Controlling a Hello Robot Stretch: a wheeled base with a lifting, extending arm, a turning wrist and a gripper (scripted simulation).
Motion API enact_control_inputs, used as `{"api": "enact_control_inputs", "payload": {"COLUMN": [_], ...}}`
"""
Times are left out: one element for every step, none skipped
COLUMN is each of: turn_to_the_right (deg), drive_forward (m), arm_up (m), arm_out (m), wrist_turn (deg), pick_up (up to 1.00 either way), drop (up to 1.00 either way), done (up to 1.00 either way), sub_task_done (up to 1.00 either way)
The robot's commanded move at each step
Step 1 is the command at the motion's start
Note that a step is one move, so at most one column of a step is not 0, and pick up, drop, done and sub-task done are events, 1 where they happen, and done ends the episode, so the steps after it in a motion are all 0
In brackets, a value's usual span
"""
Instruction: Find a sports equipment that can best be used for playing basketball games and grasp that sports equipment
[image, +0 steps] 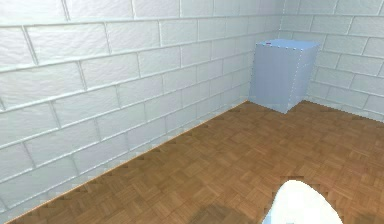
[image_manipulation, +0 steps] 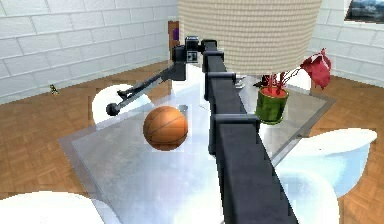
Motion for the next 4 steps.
{"api": "enact_control_inputs", "payload": {"turn_to_the_right": [0.0, 0.0, 0.0, 0.0], "drive_forward": [0.0, 0.0, 0.0, 0.0], "arm_up": [0.0, 0.0, -0.3, 0.0], "arm_out": [0.0, 0.0, 0.0, 0.0], "wrist_turn": [45.0, 15.0, 0.0, 0.0], "pick_up": [0.0, 0.0, 0.0, 1.0], "drop": [0.0, 0.0, 0.0, 0.0], "done": [0.0, 0.0, 0.0, 0.0], "sub_task_done": [0.0, 0.0, 0.0, 0.0]}}
